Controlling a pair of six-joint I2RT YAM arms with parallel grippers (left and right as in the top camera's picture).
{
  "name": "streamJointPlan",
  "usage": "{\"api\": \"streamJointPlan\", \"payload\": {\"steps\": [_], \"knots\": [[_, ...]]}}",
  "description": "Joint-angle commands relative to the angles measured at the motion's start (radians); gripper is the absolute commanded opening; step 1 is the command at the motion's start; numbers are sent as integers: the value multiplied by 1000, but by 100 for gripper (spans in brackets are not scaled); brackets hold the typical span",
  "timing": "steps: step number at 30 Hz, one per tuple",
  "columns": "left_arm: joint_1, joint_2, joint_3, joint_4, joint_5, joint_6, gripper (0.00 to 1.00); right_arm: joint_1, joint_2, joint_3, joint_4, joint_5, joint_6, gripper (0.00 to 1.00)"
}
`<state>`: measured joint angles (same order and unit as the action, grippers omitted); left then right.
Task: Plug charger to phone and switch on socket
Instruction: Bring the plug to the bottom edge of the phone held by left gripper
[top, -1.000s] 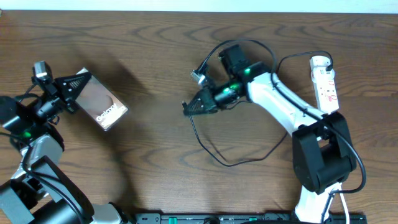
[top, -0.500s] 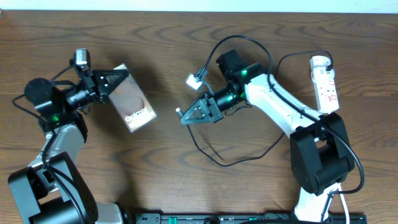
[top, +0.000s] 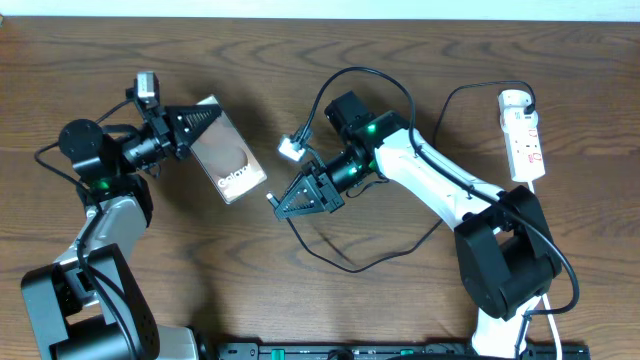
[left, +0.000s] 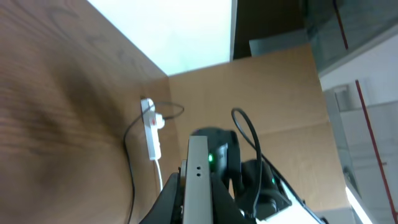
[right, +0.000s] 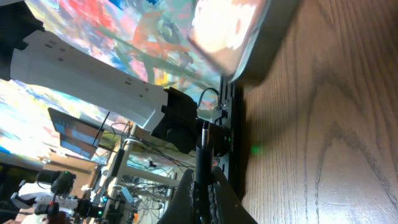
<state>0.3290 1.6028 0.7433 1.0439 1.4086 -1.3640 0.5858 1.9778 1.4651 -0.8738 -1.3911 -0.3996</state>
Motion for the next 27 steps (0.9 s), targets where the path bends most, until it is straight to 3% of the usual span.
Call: {"api": "streamJointPlan", "payload": {"steps": [1, 13, 27], "knots": [[-2, -15, 20, 6, -76, 7, 7, 5, -1, 12, 8, -34, -20, 1], [-2, -15, 20, 6, -165, 17, 7, 3, -1, 12, 195, -151, 88, 2], [2, -15, 20, 60, -188, 29, 7, 5, 5, 11, 201, -171, 194, 2]]}}
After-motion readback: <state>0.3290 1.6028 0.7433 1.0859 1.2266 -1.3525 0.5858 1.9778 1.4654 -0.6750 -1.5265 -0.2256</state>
